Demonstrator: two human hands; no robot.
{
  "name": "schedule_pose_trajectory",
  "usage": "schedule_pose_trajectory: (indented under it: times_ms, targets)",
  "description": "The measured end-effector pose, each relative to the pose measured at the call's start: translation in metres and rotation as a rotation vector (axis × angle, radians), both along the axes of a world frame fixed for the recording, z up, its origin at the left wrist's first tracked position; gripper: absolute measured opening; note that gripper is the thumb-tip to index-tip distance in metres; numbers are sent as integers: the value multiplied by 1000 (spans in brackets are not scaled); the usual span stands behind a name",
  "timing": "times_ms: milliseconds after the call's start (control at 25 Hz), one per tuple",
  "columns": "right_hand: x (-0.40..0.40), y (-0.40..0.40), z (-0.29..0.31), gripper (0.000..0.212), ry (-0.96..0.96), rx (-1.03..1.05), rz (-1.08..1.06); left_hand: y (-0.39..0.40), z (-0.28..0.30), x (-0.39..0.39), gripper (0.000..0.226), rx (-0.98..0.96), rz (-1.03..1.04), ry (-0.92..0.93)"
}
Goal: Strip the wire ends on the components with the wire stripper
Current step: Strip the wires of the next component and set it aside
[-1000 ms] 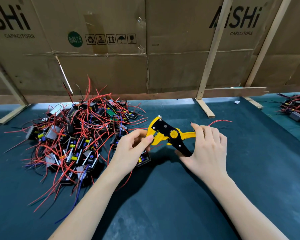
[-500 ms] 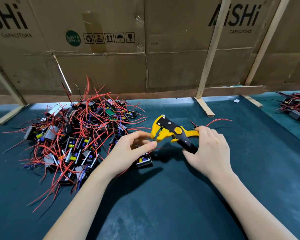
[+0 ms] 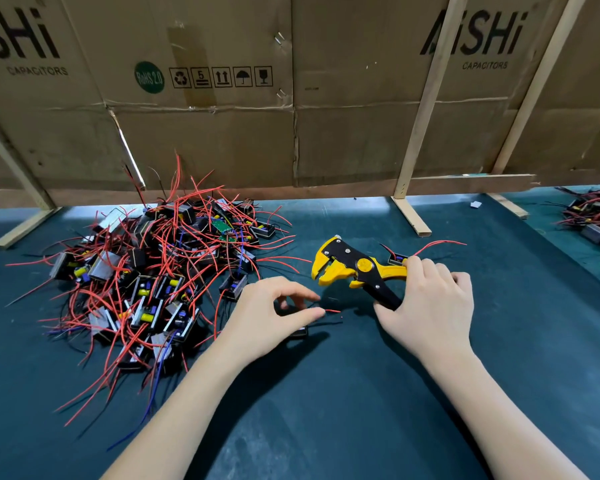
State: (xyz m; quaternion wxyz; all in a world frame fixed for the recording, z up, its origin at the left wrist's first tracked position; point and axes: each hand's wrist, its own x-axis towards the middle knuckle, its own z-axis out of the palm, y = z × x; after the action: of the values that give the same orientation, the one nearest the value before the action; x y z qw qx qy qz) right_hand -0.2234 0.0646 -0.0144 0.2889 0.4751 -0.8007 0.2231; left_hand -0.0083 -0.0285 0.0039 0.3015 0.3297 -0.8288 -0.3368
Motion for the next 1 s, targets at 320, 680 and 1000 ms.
schedule_pose_trajectory:
  times_ms: [320,680,1000]
  targets:
    - [3,-1,0,50,-24,14,43,0,-1,-1,18,139,67,79]
    - [3,1,1,49,9,41,43,4,4,-3,25,154,121,129]
    - [6,0,0,47,17,4,39,5,4,-4,26,210,136,140]
